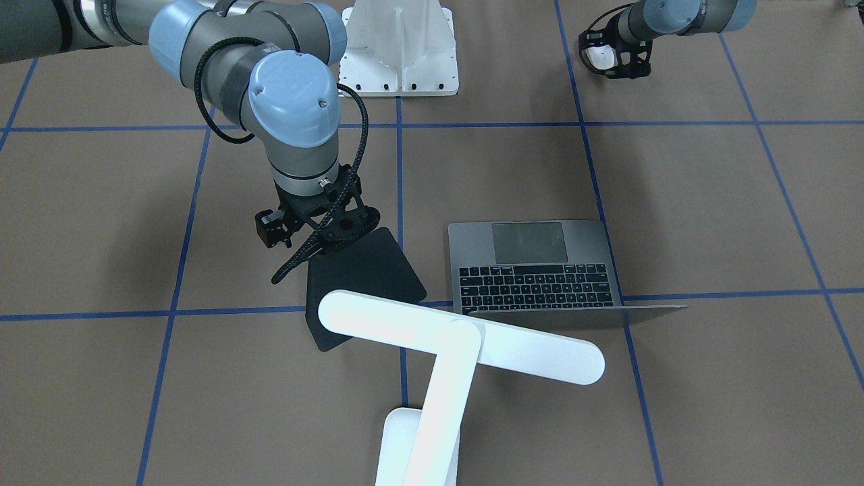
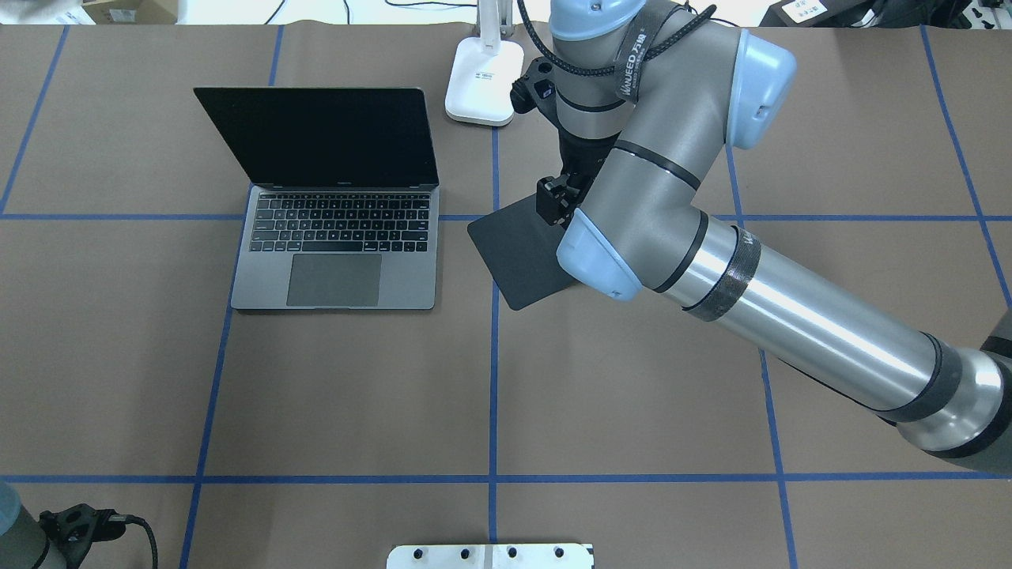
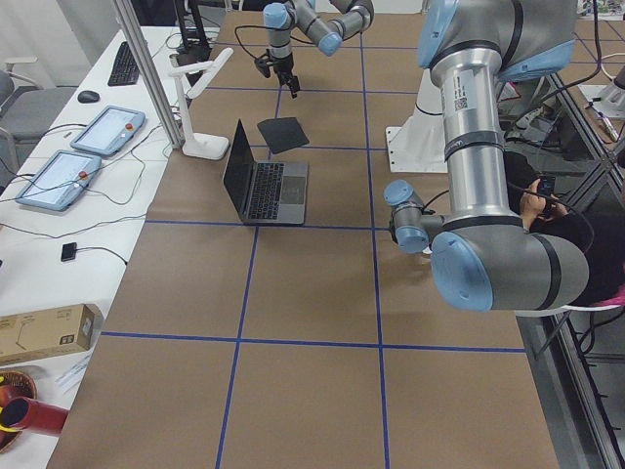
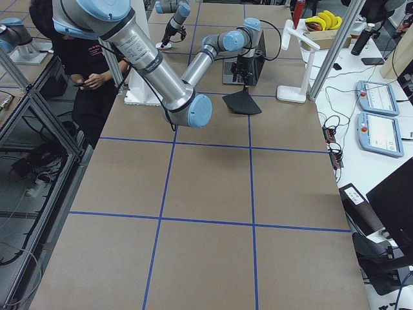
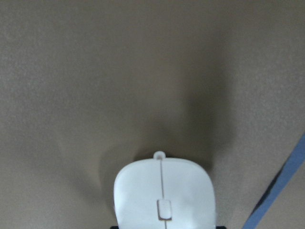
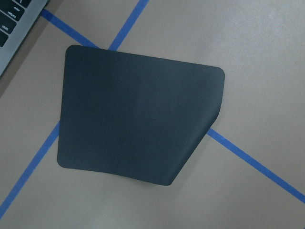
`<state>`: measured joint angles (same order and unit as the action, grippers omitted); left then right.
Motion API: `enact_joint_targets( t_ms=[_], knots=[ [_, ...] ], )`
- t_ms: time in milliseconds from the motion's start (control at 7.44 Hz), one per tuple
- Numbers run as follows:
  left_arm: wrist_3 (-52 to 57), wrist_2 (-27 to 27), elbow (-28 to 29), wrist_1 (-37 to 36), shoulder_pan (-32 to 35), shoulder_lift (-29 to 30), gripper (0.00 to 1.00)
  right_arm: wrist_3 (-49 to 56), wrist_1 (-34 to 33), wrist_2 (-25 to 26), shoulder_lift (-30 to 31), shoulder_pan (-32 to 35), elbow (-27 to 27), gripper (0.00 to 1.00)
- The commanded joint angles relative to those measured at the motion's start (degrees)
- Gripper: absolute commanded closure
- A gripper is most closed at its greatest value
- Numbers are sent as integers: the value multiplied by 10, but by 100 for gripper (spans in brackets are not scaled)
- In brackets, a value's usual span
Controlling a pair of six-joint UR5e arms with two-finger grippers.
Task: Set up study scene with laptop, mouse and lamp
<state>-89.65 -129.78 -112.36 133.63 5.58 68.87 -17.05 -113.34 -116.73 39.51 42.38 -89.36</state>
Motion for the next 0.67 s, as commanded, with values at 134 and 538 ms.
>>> enact_joint_targets(
  t_ms=[134,538],
  knots=[
    [-1,0,1,0,0,1,35,0,1,0,3,0,-3,0],
    [-4,-2,-6,-1,3,3,35,0,1,0,4,-2,-3,0]
  ],
)
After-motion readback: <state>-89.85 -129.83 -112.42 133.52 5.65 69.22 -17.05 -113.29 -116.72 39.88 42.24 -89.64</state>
